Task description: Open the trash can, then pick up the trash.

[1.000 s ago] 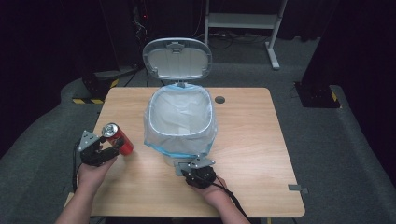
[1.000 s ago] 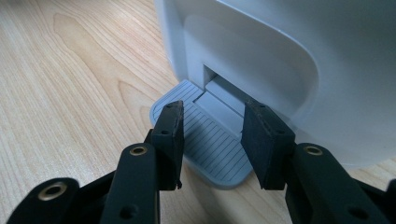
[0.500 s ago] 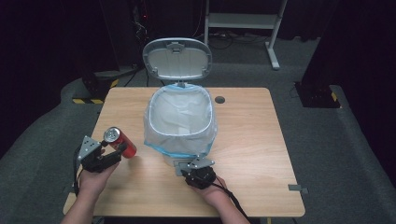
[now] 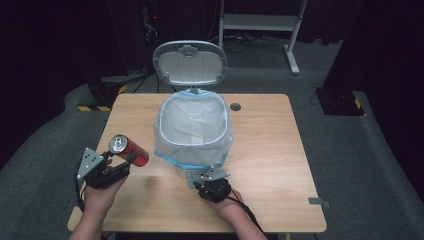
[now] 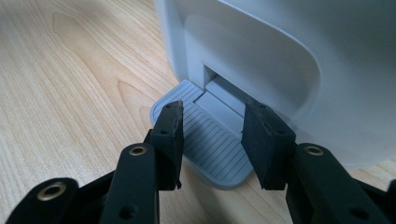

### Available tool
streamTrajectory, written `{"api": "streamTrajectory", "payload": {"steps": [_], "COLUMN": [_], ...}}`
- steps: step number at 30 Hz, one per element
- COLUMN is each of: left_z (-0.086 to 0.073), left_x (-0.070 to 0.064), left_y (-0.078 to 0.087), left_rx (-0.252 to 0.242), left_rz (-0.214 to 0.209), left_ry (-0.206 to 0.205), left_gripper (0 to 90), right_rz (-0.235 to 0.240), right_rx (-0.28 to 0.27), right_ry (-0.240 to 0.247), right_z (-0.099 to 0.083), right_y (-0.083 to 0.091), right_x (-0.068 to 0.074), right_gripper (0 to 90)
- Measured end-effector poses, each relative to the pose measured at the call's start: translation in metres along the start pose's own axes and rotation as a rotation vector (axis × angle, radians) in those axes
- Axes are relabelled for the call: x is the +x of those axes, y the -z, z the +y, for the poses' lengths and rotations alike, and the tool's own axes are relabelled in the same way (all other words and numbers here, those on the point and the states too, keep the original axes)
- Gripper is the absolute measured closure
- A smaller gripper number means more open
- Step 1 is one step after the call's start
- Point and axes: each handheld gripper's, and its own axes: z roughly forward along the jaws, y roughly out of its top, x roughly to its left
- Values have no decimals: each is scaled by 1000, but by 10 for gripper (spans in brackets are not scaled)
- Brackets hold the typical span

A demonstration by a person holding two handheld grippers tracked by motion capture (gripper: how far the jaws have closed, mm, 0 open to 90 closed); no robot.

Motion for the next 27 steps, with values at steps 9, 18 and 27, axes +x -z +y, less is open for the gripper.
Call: {"api": "streamTrajectory", "payload": {"steps": [9, 18, 27], "left_z": [13, 24, 43], "left_x": [-9, -15, -24], "left_y": [5, 13, 23], "left_rx": [-40, -110, -168], "left_rz": [-4, 8, 37], "left_ry": [-13, -38, -83], "left_gripper": [336, 336, 337], "right_rz": [-2, 0, 1], "right_rx": [0, 3, -1], "right_ry": [3, -5, 0], "right_z": [0, 0, 0], "right_y": [0, 0, 0], "right_x": [0, 0, 0], "right_gripper": [586, 586, 587]}}
